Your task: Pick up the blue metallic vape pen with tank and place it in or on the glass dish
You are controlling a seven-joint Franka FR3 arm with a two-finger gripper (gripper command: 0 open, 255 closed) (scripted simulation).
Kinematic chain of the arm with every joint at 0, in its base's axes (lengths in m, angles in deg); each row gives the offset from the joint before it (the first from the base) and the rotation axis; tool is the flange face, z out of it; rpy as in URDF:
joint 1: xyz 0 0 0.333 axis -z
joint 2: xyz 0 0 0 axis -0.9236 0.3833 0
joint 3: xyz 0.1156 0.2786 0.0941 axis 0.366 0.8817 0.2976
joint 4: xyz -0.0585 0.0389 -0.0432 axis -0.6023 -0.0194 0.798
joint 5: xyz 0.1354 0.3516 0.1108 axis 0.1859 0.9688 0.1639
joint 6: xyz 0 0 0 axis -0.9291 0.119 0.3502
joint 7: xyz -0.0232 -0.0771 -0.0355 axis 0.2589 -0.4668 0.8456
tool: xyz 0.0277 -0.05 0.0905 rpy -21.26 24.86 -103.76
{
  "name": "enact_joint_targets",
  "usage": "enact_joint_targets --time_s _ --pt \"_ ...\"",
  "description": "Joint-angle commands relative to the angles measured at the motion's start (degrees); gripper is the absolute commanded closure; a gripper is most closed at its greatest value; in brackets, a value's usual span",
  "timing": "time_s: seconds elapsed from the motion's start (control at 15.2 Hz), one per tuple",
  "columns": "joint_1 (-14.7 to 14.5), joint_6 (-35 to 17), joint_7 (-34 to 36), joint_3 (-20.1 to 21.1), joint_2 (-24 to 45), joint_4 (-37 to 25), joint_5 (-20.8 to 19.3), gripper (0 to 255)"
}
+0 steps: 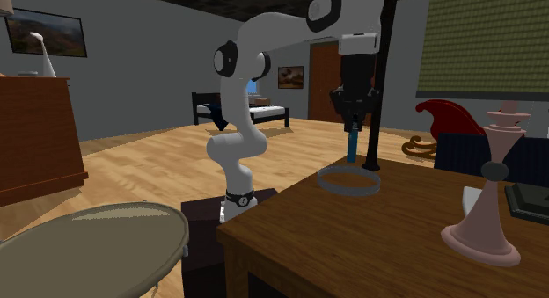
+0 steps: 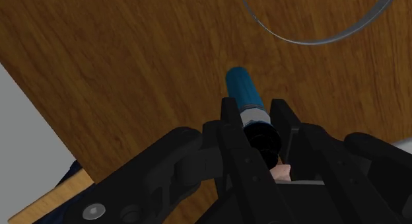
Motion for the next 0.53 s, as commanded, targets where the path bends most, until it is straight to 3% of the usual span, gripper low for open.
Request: enact_joint_targets --time_s 0.0,0.46 --pt "-0.99 0.13 2.15 1.16 -2.40 2.23 0.60 255" --pt "-4.33 1.19 9.46 5.48 -9.78 8.10 3.29 255"
